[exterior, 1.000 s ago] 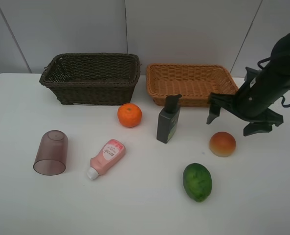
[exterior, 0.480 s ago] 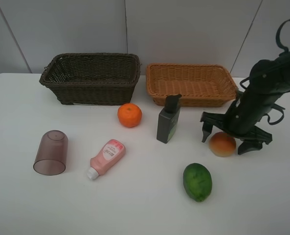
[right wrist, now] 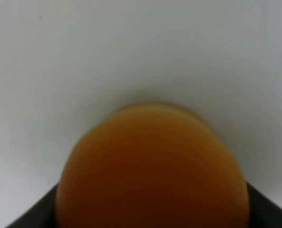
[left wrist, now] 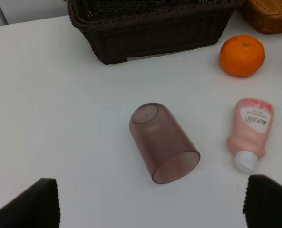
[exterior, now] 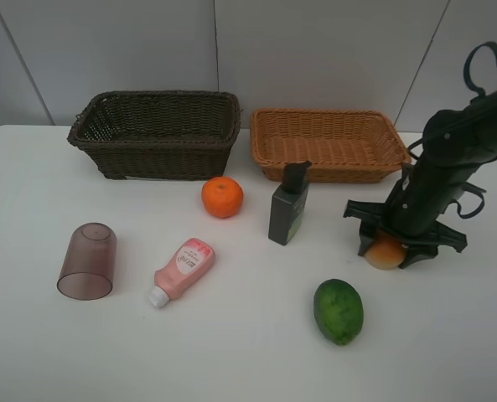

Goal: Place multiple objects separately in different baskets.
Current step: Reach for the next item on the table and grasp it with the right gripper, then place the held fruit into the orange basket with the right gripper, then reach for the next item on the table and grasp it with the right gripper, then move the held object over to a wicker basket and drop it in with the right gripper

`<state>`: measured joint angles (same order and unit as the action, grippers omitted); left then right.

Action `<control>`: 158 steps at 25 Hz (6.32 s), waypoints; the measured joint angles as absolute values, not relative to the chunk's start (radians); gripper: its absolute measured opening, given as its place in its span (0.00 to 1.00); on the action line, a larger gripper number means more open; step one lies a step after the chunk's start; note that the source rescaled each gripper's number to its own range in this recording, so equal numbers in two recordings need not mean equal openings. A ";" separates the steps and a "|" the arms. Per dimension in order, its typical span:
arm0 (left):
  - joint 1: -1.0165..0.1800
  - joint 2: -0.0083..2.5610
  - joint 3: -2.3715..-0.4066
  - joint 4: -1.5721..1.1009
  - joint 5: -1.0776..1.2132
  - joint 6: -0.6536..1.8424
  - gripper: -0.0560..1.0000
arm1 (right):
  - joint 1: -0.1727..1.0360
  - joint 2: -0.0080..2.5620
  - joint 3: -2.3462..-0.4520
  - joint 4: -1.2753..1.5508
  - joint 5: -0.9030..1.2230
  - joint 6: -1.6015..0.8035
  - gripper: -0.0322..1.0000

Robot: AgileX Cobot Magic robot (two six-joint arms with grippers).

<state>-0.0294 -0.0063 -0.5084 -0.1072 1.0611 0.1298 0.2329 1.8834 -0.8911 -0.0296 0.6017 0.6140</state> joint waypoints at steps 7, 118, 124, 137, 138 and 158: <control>-0.029 -0.006 -0.508 -0.107 1.061 0.130 1.00 | 0.233 1.885 -0.891 -0.030 0.601 0.614 0.40; -0.029 -0.006 -0.508 -0.106 1.061 0.130 1.00 | 0.593 2.052 -1.527 -0.133 1.062 0.920 0.53; -0.029 -0.006 -0.508 -0.106 1.061 0.130 1.00 | 0.593 2.052 -1.525 -0.137 1.059 0.923 0.06; -0.029 -0.006 -0.508 -0.106 1.061 0.130 1.00 | 0.593 2.055 -1.526 -0.138 1.063 0.919 0.06; -0.029 -0.006 -0.508 -0.106 1.061 0.130 1.00 | 0.593 2.055 -1.530 -0.138 1.064 0.907 0.06; -0.029 -0.006 -0.508 -0.106 1.061 0.130 1.00 | 0.612 2.047 -2.038 -0.077 1.188 0.293 0.06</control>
